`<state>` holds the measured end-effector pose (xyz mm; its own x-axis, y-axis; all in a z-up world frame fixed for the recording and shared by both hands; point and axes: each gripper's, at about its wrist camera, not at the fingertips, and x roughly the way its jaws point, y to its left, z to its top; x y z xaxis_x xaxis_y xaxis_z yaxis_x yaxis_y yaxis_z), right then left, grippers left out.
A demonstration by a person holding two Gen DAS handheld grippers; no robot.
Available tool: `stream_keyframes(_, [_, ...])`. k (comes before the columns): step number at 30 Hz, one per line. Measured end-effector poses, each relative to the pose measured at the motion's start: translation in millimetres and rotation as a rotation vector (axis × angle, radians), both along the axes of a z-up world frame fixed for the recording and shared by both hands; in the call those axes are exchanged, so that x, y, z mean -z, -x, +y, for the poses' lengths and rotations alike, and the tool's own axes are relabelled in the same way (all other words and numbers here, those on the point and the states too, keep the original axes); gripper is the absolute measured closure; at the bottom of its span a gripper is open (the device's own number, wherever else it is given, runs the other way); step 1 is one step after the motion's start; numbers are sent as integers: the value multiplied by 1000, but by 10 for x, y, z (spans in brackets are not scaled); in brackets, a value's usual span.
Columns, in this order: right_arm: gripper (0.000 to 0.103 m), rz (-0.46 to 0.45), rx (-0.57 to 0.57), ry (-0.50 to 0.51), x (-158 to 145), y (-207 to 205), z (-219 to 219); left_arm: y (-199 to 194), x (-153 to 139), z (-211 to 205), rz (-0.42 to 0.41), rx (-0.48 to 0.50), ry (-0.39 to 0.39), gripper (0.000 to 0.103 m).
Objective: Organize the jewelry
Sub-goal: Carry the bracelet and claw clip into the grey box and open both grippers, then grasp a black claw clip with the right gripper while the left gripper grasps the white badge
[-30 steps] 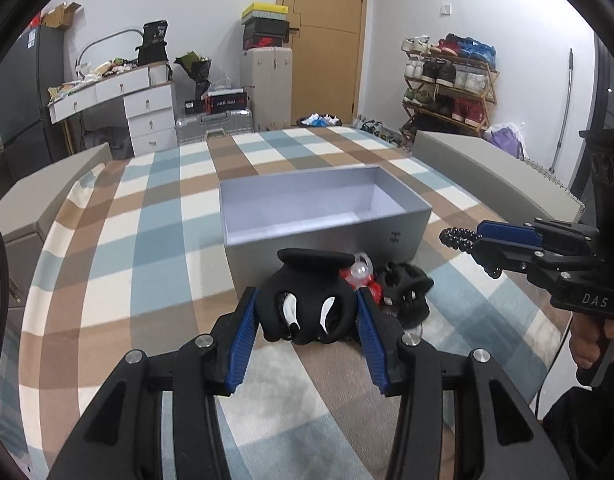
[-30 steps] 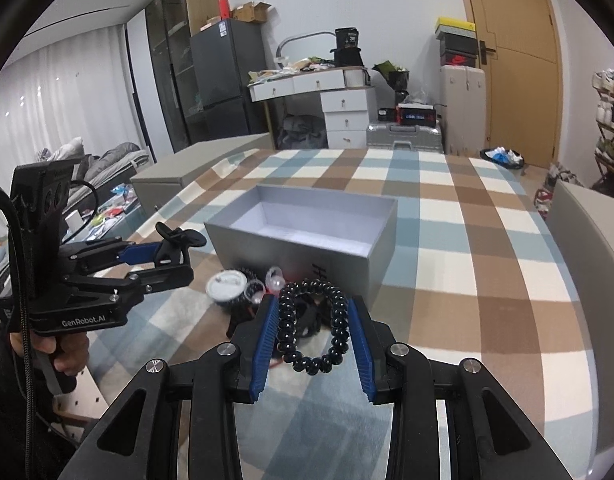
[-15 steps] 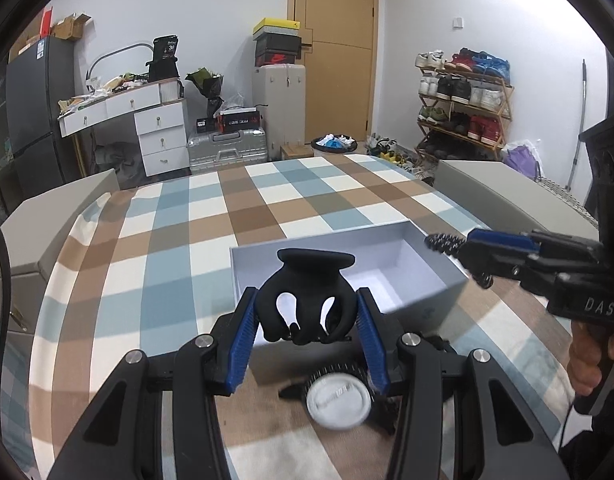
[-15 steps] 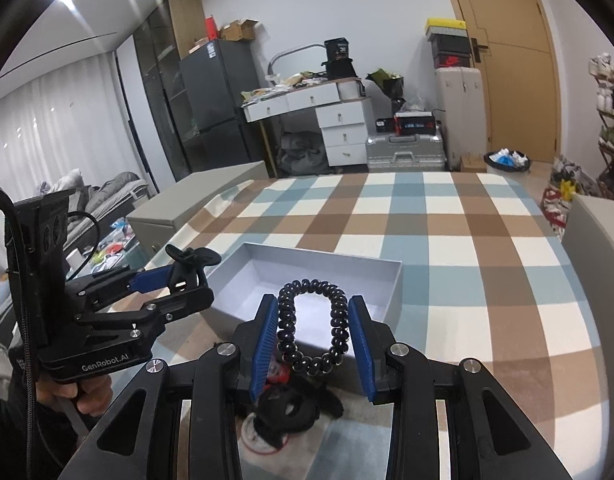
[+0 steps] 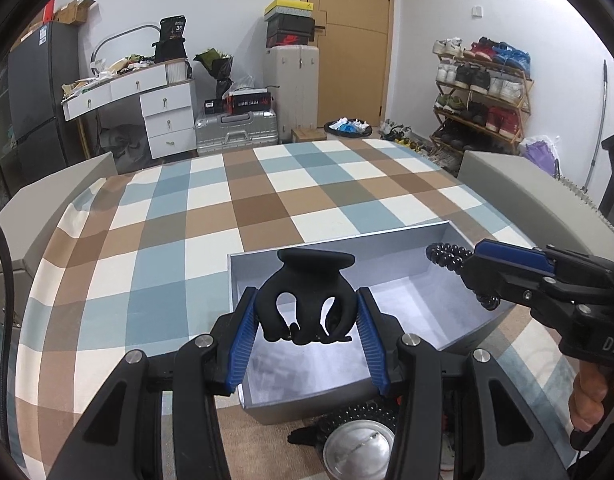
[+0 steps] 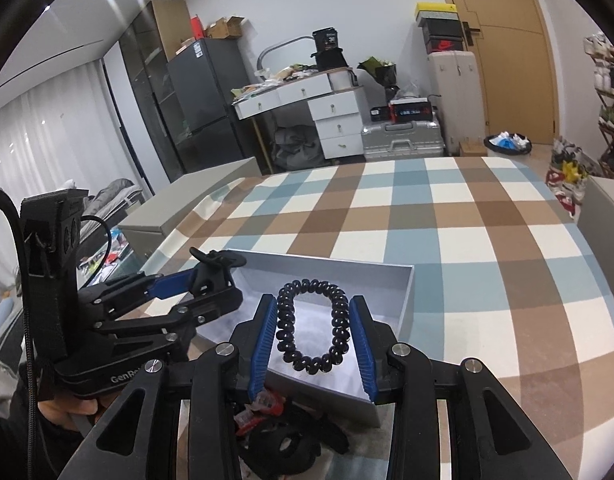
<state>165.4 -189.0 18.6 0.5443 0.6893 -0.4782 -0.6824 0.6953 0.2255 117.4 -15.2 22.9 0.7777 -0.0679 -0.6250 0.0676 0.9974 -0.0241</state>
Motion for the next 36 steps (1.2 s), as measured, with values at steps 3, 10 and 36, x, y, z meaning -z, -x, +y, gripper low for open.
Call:
stream_keyframes(3, [66,7,4,1,27,-15,17,-10,13,-5,11,-7,-2,61])
stream_keyframes(10, [43,4,-8,-31,-6,0,-43,62,-43,28,21,6,33,54])
stream_keyframes(36, [14,146,-2,128,531,547,-126,816,179,229,-16,-49,19,1])
